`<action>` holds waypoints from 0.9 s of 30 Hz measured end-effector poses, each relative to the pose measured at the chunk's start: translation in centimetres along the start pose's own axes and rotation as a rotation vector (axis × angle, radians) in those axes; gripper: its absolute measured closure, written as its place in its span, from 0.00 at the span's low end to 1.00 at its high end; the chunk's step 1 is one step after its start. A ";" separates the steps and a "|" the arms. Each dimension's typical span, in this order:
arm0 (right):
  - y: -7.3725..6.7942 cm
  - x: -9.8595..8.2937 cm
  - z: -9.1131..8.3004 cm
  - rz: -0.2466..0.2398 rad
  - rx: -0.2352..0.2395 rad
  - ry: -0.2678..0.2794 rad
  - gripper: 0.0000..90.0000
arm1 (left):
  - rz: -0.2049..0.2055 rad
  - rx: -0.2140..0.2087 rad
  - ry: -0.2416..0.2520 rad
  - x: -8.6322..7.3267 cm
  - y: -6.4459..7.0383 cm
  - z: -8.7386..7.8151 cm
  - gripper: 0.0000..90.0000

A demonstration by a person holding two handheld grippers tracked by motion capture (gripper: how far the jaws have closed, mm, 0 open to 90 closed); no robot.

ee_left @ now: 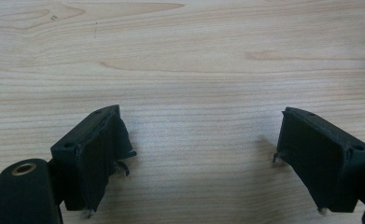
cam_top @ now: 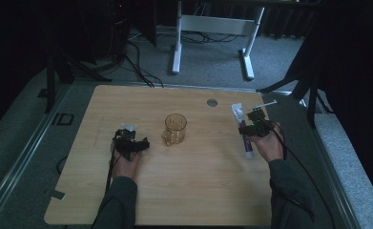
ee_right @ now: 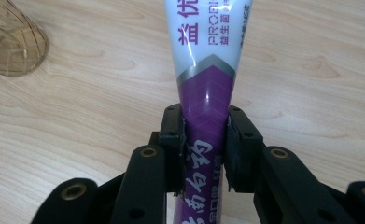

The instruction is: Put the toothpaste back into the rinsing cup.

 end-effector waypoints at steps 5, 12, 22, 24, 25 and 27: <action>-0.2 0.3 -0.2 -0.004 -0.001 0.022 0.80 | 0.000 0.000 0.000 0.0 0.0 0.0 0.16; -0.8 0.8 -0.4 -0.018 0.003 0.039 0.80 | -0.001 0.000 0.000 0.0 0.0 0.0 0.16; -1.4 1.4 -0.6 -0.022 0.012 0.066 0.80 | -0.003 0.000 0.001 0.0 0.0 0.0 0.16; -1.8 1.6 -0.6 -0.030 0.016 0.070 0.80 | -0.004 0.000 0.003 0.0 0.0 0.0 0.16; -1.9 1.7 -0.6 -0.033 0.017 0.072 0.80 | -0.004 0.000 0.003 0.0 0.0 0.0 0.16; -2.1 1.8 -0.6 -0.037 0.018 0.078 0.80 | -0.002 0.000 0.001 0.0 0.0 0.0 0.16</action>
Point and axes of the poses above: each handheld gripper's, and its own axes: z roughly forward along the jaws, x roughly out of its top, y roughly to its right, the point moved 6 cm from there along z, roughly forward along the jaws, and after that the axes turned 3 degrees about -z, right-handed, at the moved point
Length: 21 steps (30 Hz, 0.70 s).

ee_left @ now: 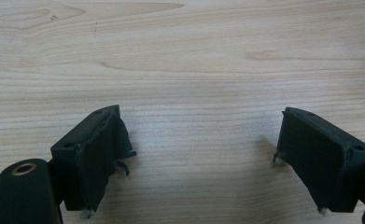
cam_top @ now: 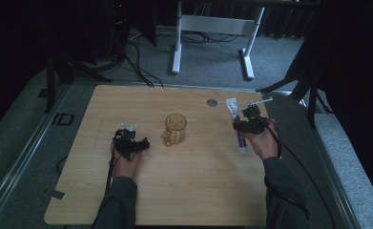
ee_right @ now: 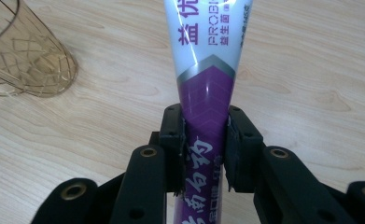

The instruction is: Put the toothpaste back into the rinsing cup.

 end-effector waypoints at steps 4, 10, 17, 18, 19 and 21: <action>-0.4 0.4 -0.1 -0.009 0.005 0.011 0.80 | 0.000 0.000 0.000 0.0 0.0 0.0 0.16; -0.7 0.9 -0.1 -0.022 0.010 0.021 0.80 | 0.001 0.000 0.000 0.0 0.0 0.0 0.16; -1.3 1.3 -0.1 -0.036 0.019 0.040 0.80 | 0.002 0.000 0.000 0.0 0.0 0.0 0.16; -1.4 1.4 -0.1 -0.036 0.021 0.043 0.80 | 0.002 0.000 0.000 0.0 0.0 0.0 0.16; -1.5 1.5 -0.1 -0.038 0.022 0.044 0.80 | 0.002 0.000 0.000 0.0 0.0 0.0 0.16; -1.7 1.7 -0.1 -0.040 0.024 0.050 0.80 | 0.002 0.000 0.000 0.0 0.0 0.0 0.16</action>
Point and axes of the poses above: each handheld gripper's, and its own axes: z roughly forward along the jaws, x roughly out of its top, y roughly to its right, the point moved 6 cm from there along z, roughly forward along the jaws, and after that the axes turned 3 degrees about -z, right-handed, at the moved point
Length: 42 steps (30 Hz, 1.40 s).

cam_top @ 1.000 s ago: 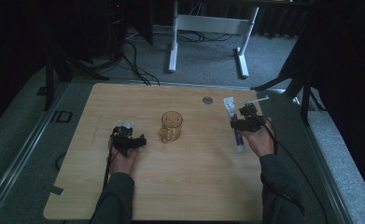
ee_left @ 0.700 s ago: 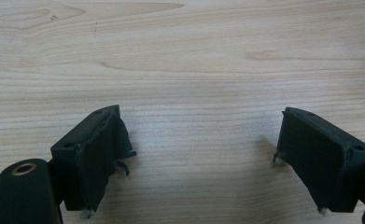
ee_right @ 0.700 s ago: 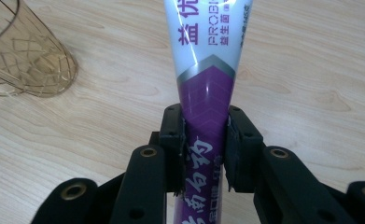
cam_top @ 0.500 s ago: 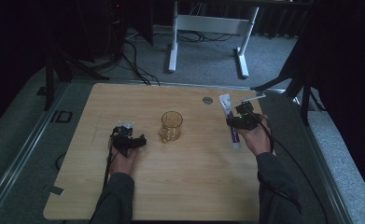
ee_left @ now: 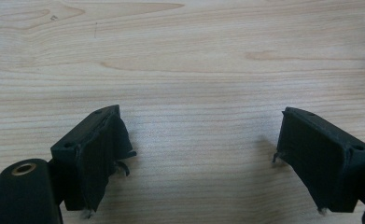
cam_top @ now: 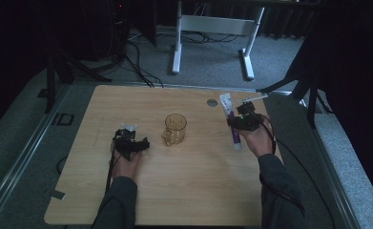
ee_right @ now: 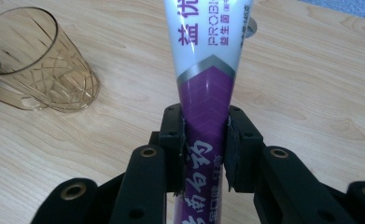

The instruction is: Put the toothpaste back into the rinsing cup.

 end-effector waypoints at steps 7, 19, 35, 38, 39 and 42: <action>-0.6 0.7 0.0 -0.014 0.006 0.009 0.80 | 0.000 0.000 -0.001 0.0 0.0 0.0 0.16; -1.5 1.5 0.0 -0.040 0.006 0.022 0.80 | 0.000 0.000 -0.001 0.0 0.0 0.0 0.16; -2.6 2.4 0.5 -0.045 0.024 0.042 0.80 | 0.000 0.000 -0.001 0.0 0.0 0.0 0.16; -2.8 2.6 0.5 -0.045 0.029 0.047 0.80 | 0.000 0.000 -0.001 0.0 0.0 0.0 0.16; -2.9 2.7 0.5 -0.045 0.031 0.047 0.80 | 0.000 0.000 -0.001 0.0 0.0 0.0 0.16; -3.1 2.9 0.6 -0.047 0.036 0.051 0.80 | 0.000 0.000 -0.001 0.0 0.0 0.0 0.16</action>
Point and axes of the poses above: each handheld gripper's, and its own axes: z roughly forward along the jaws, x roughly out of its top, y roughly to its right, the point moved 6 cm from there along z, roughly forward along the jaws, and after that the axes turned 3 degrees about -z, right-handed, at the moved point
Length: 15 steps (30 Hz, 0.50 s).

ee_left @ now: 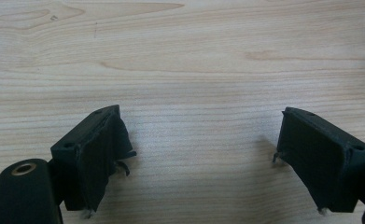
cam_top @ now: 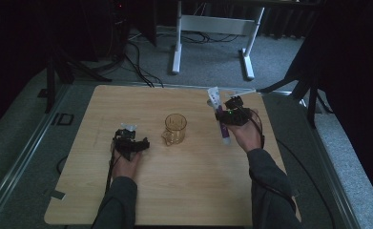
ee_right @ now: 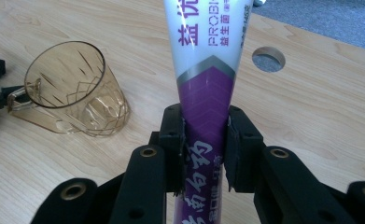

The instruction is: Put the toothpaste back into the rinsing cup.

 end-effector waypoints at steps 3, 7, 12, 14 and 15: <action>-0.2 0.1 0.1 0.000 0.004 0.003 0.80 | 0.000 0.000 0.000 0.0 0.0 0.0 0.16; -0.4 0.2 0.2 -0.003 0.009 0.007 0.80 | 0.000 0.000 0.000 0.0 0.0 0.0 0.16; -0.6 0.5 0.4 -0.009 0.012 0.015 0.80 | 0.000 0.000 0.000 0.0 0.0 0.0 0.16; -0.8 0.7 0.5 -0.010 0.018 0.024 0.80 | 0.000 0.000 0.000 0.0 0.0 0.0 0.16; -0.8 0.7 0.5 -0.010 0.018 0.024 0.80 | 0.000 0.000 0.000 0.0 0.0 0.0 0.16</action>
Point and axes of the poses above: each handheld gripper's, and its own axes: z roughly forward along the jaws, x roughly out of its top, y roughly to its right, the point moved 6 cm from there along z, roughly forward along the jaws, and after that the axes turned 3 degrees about -z, right-handed, at the moved point
